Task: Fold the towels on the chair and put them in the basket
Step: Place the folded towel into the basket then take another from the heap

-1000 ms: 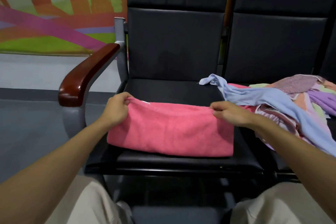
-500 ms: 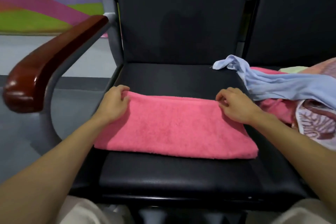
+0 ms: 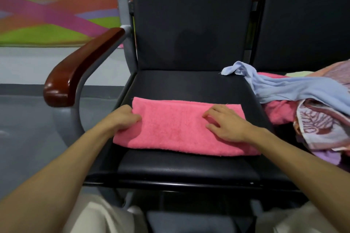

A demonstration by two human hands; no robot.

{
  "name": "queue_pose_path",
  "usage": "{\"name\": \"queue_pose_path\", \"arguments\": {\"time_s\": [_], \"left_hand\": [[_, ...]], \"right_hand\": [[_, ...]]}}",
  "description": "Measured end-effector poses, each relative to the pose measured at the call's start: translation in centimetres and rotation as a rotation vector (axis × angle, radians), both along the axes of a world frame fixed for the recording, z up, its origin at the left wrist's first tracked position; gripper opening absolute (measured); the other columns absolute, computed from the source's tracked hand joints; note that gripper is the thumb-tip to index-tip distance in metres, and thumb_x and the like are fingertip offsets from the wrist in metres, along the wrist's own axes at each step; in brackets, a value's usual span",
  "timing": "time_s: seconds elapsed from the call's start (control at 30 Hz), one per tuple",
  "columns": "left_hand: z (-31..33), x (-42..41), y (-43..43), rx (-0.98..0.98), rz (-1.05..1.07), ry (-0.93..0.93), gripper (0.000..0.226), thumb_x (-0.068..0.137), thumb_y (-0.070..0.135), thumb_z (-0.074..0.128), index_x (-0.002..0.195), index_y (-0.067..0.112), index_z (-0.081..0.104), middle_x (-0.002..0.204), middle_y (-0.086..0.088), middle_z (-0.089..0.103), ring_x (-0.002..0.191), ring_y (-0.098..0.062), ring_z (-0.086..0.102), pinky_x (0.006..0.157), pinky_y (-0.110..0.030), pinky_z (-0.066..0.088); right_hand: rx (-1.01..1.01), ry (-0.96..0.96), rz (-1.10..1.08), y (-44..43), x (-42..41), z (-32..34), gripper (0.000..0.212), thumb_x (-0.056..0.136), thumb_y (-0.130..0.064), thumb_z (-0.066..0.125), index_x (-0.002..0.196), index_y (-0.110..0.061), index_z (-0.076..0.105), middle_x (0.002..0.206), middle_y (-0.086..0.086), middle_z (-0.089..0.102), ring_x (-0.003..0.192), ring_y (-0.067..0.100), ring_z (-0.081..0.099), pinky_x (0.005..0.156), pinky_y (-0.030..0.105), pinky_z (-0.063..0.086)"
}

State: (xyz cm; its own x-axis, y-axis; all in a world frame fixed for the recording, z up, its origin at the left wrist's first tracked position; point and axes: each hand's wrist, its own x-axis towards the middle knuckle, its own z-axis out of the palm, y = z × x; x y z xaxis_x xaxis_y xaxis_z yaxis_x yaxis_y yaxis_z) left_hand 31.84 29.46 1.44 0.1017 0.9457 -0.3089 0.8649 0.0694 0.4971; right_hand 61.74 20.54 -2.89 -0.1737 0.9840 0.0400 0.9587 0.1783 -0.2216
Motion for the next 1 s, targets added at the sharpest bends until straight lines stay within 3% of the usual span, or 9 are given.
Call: {"name": "queue_pose_path", "arguments": {"time_s": [0.17, 0.3, 0.43, 0.6, 0.7, 0.83, 0.87, 0.93, 1.0], "left_hand": [[2.7, 2.1, -2.9, -0.211, 0.231, -0.759, 0.015, 0.086, 0.010, 0.068, 0.094, -0.001, 0.062, 0.081, -0.014, 0.068, 0.061, -0.020, 0.067, 0.047, -0.026, 0.055], [4.1, 5.7, -4.3, -0.258, 0.162, -1.047, 0.020, 0.083, 0.008, 0.070, 0.101, 0.000, 0.063, 0.081, -0.011, 0.064, 0.058, -0.014, 0.066, 0.051, -0.024, 0.055], [4.7, 10.8, -5.3, -0.187, 0.144, -1.044, 0.014, 0.082, 0.006, 0.069, 0.096, 0.008, 0.068, 0.076, -0.008, 0.059, 0.056, -0.014, 0.056, 0.049, -0.022, 0.050], [5.1, 17.1, -7.2, -0.087, 0.040, -0.985, 0.018, 0.082, -0.001, 0.064, 0.095, 0.011, 0.066, 0.073, -0.006, 0.056, 0.055, -0.013, 0.051, 0.045, -0.018, 0.043], [3.9, 20.2, -8.4, -0.047, -0.077, -0.819, 0.024, 0.081, 0.000, 0.064, 0.096, 0.018, 0.062, 0.072, -0.005, 0.058, 0.048, -0.010, 0.054, 0.044, -0.018, 0.041], [0.2, 22.9, -10.3, -0.077, -0.372, -0.319, 0.028, 0.086, 0.013, 0.061, 0.110, 0.016, 0.048, 0.072, -0.006, 0.061, 0.040, -0.013, 0.054, 0.038, -0.019, 0.043], [-0.4, 23.2, -10.6, -0.127, -0.414, -0.281, 0.028, 0.090, 0.019, 0.060, 0.113, 0.012, 0.046, 0.074, -0.009, 0.061, 0.038, -0.015, 0.054, 0.037, -0.021, 0.045], [-0.4, 23.4, -10.7, -0.246, -0.417, -0.346, 0.028, 0.098, 0.032, 0.051, 0.114, 0.009, 0.046, 0.072, -0.013, 0.057, 0.035, -0.016, 0.053, 0.036, -0.023, 0.047], [0.0, 23.0, -10.2, -0.260, -0.381, -0.427, 0.028, 0.102, 0.032, 0.040, 0.107, 0.007, 0.051, 0.073, -0.016, 0.057, 0.041, -0.023, 0.056, 0.039, -0.024, 0.047]], "right_hand": [[0.021, 0.196, 0.001, -2.2, 0.0, 1.2, 0.029, 0.091, -0.027, 0.063, 0.118, -0.018, 0.062, 0.114, -0.001, 0.056, 0.105, 0.012, 0.051, 0.101, 0.031, 0.040], [0.172, 0.307, -0.167, -3.4, 2.6, 2.6, 0.019, 0.089, -0.022, 0.066, 0.108, -0.019, 0.068, 0.105, 0.000, 0.063, 0.093, 0.012, 0.060, 0.088, 0.026, 0.046], [0.259, 0.317, -0.347, -4.7, 6.5, 3.2, 0.023, 0.094, -0.006, 0.052, 0.109, -0.012, 0.068, 0.107, 0.006, 0.068, 0.101, 0.020, 0.061, 0.087, 0.024, 0.040], [0.231, 0.252, -0.372, -5.7, 8.5, 2.4, 0.029, 0.094, -0.004, 0.045, 0.112, -0.011, 0.066, 0.110, 0.010, 0.068, 0.106, 0.024, 0.061, 0.090, 0.029, 0.043], [0.214, 0.218, -0.372, -5.8, 9.0, 2.3, 0.029, 0.095, -0.008, 0.045, 0.114, -0.013, 0.065, 0.115, 0.010, 0.066, 0.109, 0.025, 0.059, 0.091, 0.030, 0.041], [0.179, 0.186, -0.378, -6.1, 9.5, 2.3, 0.025, 0.093, -0.010, 0.050, 0.112, -0.011, 0.067, 0.116, 0.010, 0.066, 0.110, 0.025, 0.059, 0.092, 0.028, 0.039], [0.174, 0.195, -0.381, -6.2, 9.5, 2.4, 0.024, 0.092, -0.011, 0.052, 0.111, -0.011, 0.067, 0.115, 0.010, 0.066, 0.109, 0.024, 0.059, 0.091, 0.027, 0.039], [0.176, 0.209, -0.371, -6.4, 9.4, 2.7, 0.022, 0.091, -0.012, 0.055, 0.110, -0.011, 0.067, 0.109, 0.008, 0.066, 0.101, 0.021, 0.060, 0.087, 0.024, 0.039], [0.206, 0.228, -0.312, -6.8, 8.8, 3.2, 0.018, 0.090, -0.012, 0.058, 0.103, -0.014, 0.070, 0.096, 0.002, 0.064, 0.086, 0.012, 0.055, 0.080, 0.021, 0.038]]}}
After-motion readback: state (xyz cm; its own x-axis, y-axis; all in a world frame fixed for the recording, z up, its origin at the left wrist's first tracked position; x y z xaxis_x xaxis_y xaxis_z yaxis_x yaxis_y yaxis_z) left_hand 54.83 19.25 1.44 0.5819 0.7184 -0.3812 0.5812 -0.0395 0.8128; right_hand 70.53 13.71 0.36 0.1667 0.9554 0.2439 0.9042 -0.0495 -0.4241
